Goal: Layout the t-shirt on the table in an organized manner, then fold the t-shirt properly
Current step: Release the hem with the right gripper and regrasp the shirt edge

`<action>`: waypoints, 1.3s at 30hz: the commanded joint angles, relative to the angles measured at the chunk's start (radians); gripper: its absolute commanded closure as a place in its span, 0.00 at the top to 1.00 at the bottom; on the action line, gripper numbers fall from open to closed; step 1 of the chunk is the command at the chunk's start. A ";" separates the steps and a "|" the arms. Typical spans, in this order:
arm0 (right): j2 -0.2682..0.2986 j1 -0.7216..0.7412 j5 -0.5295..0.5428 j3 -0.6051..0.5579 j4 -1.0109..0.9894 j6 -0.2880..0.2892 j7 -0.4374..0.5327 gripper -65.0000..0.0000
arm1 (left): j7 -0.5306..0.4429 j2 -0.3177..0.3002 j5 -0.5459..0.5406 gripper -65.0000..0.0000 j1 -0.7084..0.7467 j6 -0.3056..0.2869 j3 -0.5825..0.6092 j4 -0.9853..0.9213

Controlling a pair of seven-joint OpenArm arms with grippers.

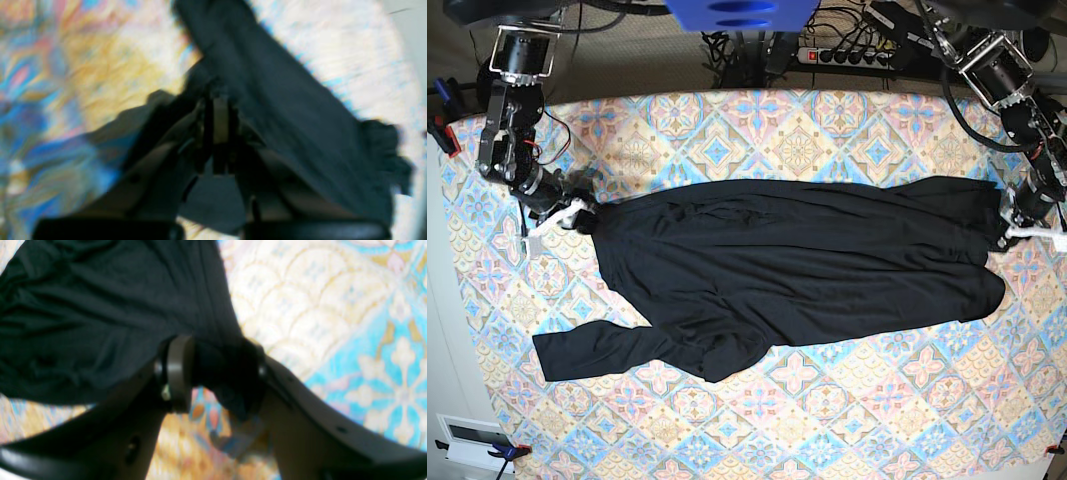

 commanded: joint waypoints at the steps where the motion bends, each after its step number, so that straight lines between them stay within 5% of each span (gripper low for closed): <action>1: 0.010 0.001 0.023 -0.031 0.049 0.015 0.014 0.35 | -0.021 -0.028 -0.014 0.04 -0.013 -0.007 -0.008 0.017; 6: 0.016 -0.003 -0.057 -0.147 0.200 0.015 0.016 0.35 | -0.021 -0.027 0.016 0.22 -0.007 -0.007 -0.008 0.017; 12: 0.013 -0.039 -0.431 -0.269 0.355 0.015 0.016 0.35 | -0.019 -0.030 0.015 0.45 0.013 -0.008 -0.011 0.017; 17: 0.010 -0.053 -0.621 -0.298 0.360 0.015 0.017 0.35 | -0.019 -0.030 0.012 0.45 0.047 -0.013 -0.013 0.017; 22: 0.012 -0.114 -0.625 -0.317 0.409 0.017 0.062 0.35 | -0.019 -0.027 0.010 0.45 0.067 -0.016 -0.013 0.018; 27: 0.019 -0.168 -0.643 -0.472 0.421 0.017 0.142 0.35 | -0.019 -0.027 0.010 0.45 0.070 -0.016 -0.013 0.018; 36: 0.016 -0.134 -0.980 -0.737 0.405 0.017 0.194 0.35 | -0.016 -0.025 0.010 0.45 0.070 -0.016 -0.008 0.018; 39: 0.016 -0.069 -0.997 -0.796 0.349 0.017 0.195 0.35 | -0.015 -0.025 0.010 0.45 0.070 -0.016 -0.006 0.018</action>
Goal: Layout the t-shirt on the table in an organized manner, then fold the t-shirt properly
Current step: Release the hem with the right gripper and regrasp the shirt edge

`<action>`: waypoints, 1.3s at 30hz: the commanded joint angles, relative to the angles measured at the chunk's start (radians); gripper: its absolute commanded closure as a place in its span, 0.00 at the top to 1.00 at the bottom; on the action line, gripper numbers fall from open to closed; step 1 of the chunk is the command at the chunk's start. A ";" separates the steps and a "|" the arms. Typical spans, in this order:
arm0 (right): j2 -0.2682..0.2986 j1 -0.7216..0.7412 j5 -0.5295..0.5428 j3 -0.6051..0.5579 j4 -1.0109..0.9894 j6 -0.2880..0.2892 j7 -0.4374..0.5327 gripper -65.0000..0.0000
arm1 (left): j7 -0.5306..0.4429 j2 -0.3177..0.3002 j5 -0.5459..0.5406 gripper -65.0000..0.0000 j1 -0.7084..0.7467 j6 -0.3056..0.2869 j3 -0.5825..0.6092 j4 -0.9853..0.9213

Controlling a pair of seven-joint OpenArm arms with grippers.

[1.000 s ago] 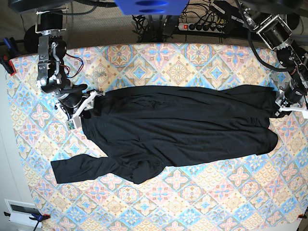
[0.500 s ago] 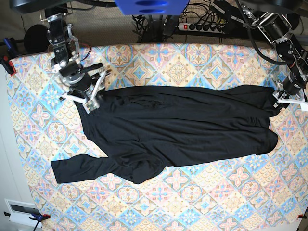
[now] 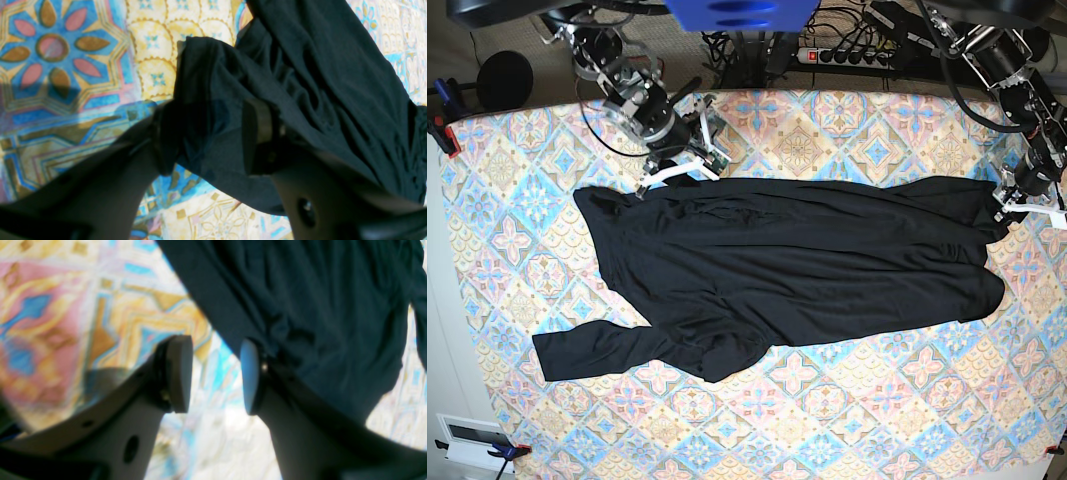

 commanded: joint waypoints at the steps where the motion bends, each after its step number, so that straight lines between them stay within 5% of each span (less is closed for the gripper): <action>1: 0.005 0.029 -0.004 -0.007 0.002 -0.011 0.017 0.35 | -0.009 -0.023 -0.012 0.45 -0.012 -0.005 -0.001 0.018; 20: 0.005 0.141 -0.004 -0.129 -0.223 -0.011 0.057 0.34 | -0.009 -0.021 -0.012 0.45 -0.012 -0.006 -0.001 0.018; 27: 0.008 0.208 -0.004 -0.176 -0.220 -0.010 0.055 0.00 | -0.009 -0.021 -0.012 0.45 -0.012 -0.006 -0.001 0.018; 39: 0.042 0.162 -0.002 -0.048 -0.019 -0.010 0.058 0.00 | -0.009 -0.003 -0.012 0.45 -0.012 -0.006 -0.001 0.018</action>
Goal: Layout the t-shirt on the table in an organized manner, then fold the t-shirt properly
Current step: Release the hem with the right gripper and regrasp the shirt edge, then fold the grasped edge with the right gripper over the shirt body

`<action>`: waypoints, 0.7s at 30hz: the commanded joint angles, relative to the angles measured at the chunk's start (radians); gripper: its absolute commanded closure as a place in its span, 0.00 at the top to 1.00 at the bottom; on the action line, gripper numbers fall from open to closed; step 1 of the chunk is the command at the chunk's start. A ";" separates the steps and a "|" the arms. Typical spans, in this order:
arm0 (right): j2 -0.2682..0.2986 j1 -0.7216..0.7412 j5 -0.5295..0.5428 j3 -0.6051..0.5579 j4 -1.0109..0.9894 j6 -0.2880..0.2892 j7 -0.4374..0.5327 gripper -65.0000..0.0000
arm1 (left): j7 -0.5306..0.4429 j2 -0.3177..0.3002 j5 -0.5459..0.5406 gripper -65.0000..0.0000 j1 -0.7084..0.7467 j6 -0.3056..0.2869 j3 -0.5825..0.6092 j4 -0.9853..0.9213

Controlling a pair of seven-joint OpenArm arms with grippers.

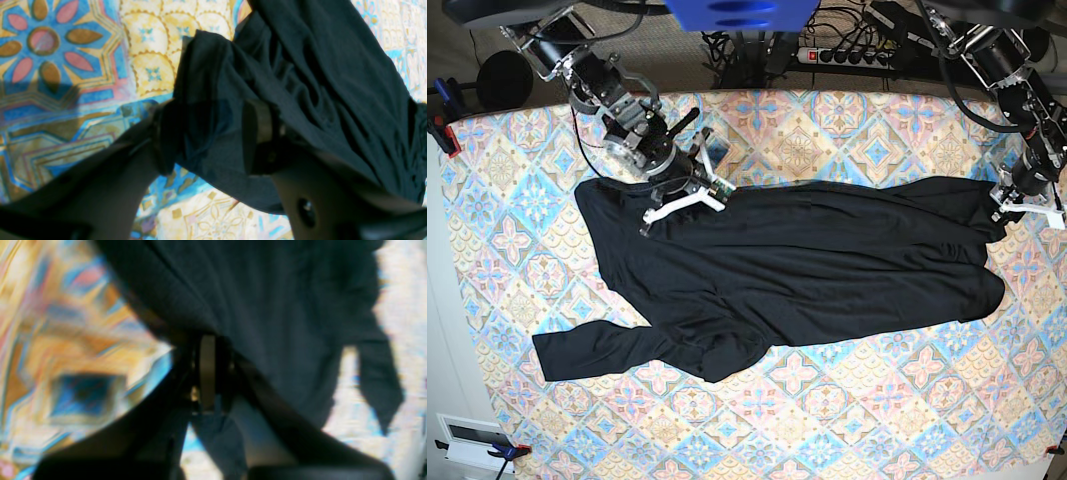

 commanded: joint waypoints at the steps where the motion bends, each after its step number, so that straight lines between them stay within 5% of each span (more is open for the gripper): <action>1: 0.004 0.015 -0.005 0.016 0.016 -0.006 0.013 0.00 | -0.010 -0.016 -0.012 0.45 -0.011 -0.005 -0.005 0.020; 21: 0.004 0.179 -0.003 0.077 -0.206 -0.006 0.068 0.00 | -0.012 -0.041 -0.114 0.45 0.112 -0.005 -0.006 0.025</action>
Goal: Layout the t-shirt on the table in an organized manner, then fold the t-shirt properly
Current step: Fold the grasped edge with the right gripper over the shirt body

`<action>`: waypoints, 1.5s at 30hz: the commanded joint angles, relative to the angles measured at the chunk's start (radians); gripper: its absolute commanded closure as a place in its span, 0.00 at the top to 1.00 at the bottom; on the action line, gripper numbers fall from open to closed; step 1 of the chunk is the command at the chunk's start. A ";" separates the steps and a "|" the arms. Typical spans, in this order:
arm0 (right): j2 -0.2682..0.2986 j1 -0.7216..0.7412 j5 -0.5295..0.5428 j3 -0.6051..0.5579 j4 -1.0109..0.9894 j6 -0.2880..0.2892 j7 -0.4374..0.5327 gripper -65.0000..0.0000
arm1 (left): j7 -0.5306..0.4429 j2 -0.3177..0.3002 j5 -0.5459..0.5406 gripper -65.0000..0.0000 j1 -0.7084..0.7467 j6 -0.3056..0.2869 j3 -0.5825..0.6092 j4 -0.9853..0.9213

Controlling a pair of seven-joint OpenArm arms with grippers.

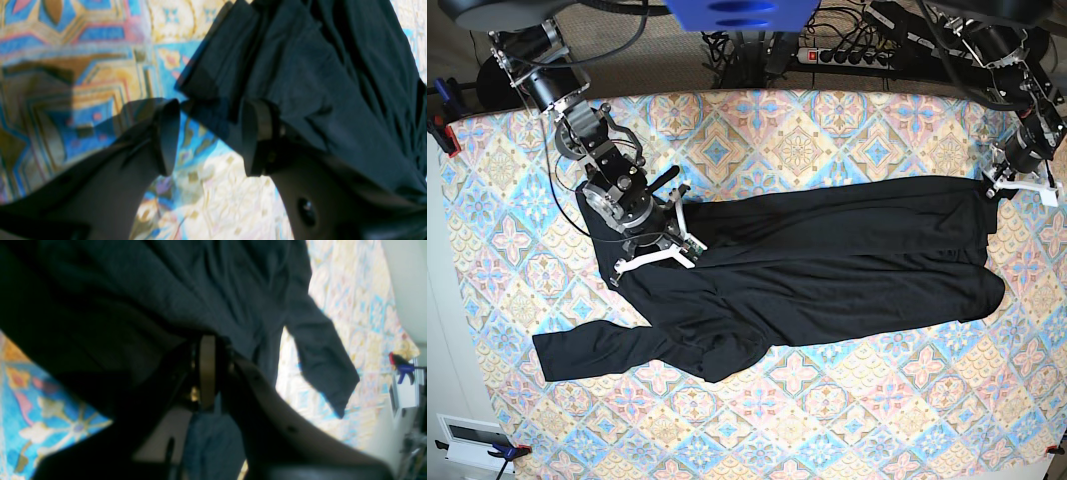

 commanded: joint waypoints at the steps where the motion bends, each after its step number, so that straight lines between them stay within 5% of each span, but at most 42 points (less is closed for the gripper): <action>1: 0.007 0.014 -0.004 0.007 0.002 -0.008 0.023 0.00 | -0.018 -0.035 -0.025 0.45 0.000 -0.004 -0.008 0.022; 7: 0.007 0.004 -0.006 -0.002 0.002 -0.008 0.026 0.02 | -0.020 -0.059 -0.045 0.45 0.009 -0.004 -0.009 0.022; 18: 0.007 -0.110 -0.006 0.056 0.164 -0.011 0.021 0.31 | -0.020 -0.030 -0.045 0.45 0.000 -0.004 0.008 0.143; 28: 0.007 -0.316 -0.006 0.242 0.234 -0.009 0.024 0.31 | -0.020 -0.024 -0.044 0.45 0.000 -0.004 0.028 0.163; 45: 0.007 -0.335 -0.006 0.243 0.033 -0.009 0.027 0.31 | -0.020 -0.024 -0.044 0.45 0.000 -0.004 0.028 0.163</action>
